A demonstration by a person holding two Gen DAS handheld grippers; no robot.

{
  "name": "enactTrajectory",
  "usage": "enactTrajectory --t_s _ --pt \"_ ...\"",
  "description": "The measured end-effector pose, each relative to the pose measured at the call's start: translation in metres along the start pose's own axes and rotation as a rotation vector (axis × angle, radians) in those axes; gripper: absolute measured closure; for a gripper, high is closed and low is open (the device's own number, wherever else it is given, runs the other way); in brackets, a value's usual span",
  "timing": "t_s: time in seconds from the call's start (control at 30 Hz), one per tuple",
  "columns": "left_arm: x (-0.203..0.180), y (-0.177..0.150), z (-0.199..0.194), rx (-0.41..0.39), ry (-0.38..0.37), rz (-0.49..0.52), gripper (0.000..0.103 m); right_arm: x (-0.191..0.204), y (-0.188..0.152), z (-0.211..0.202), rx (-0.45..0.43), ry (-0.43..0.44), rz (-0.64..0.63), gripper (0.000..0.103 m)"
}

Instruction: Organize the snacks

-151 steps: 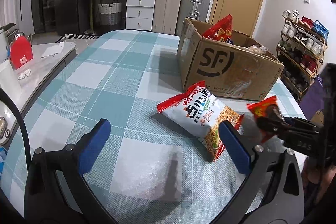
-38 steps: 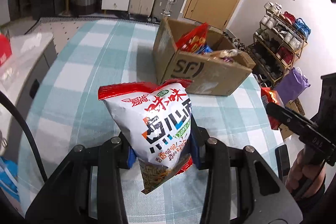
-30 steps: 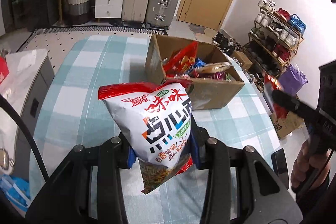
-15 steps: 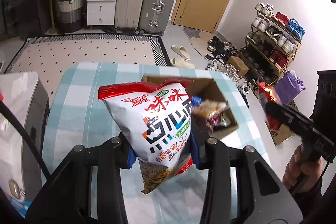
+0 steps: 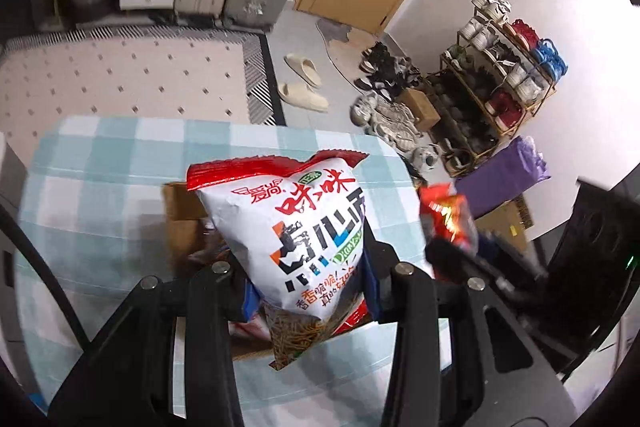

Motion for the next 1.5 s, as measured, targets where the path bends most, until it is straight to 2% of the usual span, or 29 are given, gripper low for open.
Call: enactTrajectory --t_s 0.17,0.23,0.37,0.43,0.6,0.83,0.93,0.97,1.03,1.3,1.5 --pt "0.014 0.010 0.039 0.066 0.014 -0.038 0.067 -0.021 -0.005 0.020 0.043 0.005 0.036 0.055" --pt "0.021 0.007 0.052 0.097 -0.001 -0.057 0.067 -0.023 -0.008 0.026 0.053 0.004 0.027 0.055" --pt "0.036 0.006 0.077 0.152 0.026 -0.072 0.066 -0.024 -0.014 0.039 0.077 0.008 0.019 0.055" --pt "0.042 0.000 0.084 0.177 0.026 -0.078 0.066 -0.025 -0.016 0.046 0.089 0.004 0.019 0.055" --pt "0.045 -0.006 0.090 0.186 0.049 -0.068 0.066 -0.019 -0.020 0.060 0.113 0.001 -0.014 0.055" --pt "0.037 -0.011 0.073 0.203 0.081 -0.031 0.066 -0.021 -0.021 0.076 0.120 0.038 0.002 0.052" --pt "0.035 -0.011 0.068 0.206 0.078 -0.041 0.063 -0.023 -0.020 0.076 0.099 0.026 -0.002 0.049" --pt "0.035 -0.010 0.066 0.207 0.075 -0.050 0.059 -0.023 -0.020 0.076 0.099 0.034 0.000 0.048" --pt "0.036 -0.010 0.065 0.208 0.061 -0.072 0.055 -0.024 -0.021 0.073 0.091 0.036 -0.001 0.041" --pt "0.022 -0.011 0.040 0.152 0.078 -0.064 0.045 -0.025 -0.019 0.036 0.008 0.049 0.009 0.031" --pt "-0.008 -0.019 -0.002 0.075 0.101 0.040 0.045 -0.019 -0.023 0.002 -0.045 0.037 -0.008 0.028"
Point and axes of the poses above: each gripper's, at about its wrist camera, not at the fingertips, and z roughly the way its jaws point, x to its left, y to its top, the point moved 1 cm from there along z, roughly the way its jaws point, and after that the axes turned 8 degrees about -y, right-handed, at the moved point
